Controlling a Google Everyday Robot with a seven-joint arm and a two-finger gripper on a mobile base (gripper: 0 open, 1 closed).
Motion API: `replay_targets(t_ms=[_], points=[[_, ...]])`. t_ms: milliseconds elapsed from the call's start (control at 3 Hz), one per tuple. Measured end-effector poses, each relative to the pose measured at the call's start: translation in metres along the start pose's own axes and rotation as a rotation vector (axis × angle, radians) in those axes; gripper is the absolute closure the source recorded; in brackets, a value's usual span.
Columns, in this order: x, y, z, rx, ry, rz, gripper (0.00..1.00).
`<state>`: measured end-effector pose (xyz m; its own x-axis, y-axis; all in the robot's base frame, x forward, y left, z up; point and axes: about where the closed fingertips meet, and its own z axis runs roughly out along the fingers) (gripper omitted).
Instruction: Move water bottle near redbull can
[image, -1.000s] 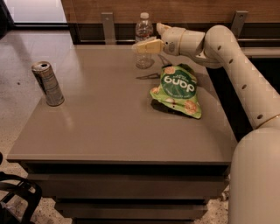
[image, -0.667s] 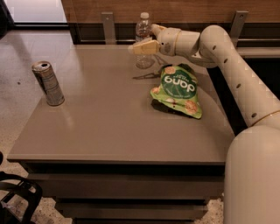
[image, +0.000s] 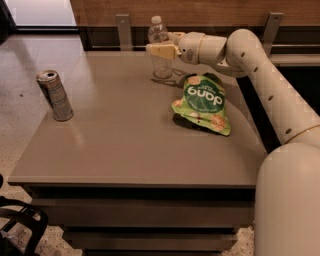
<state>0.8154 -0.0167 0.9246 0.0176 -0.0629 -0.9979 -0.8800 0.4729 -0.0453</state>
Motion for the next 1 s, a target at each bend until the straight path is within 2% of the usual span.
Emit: replay_targets(t_ms=[667,1000], points=[[0.0006,0.0037,0.0063,-0.010,0.000,0.002,0.88],[0.0008,0.0055,0.0092,-0.014,-0.001,0.003,1.00]])
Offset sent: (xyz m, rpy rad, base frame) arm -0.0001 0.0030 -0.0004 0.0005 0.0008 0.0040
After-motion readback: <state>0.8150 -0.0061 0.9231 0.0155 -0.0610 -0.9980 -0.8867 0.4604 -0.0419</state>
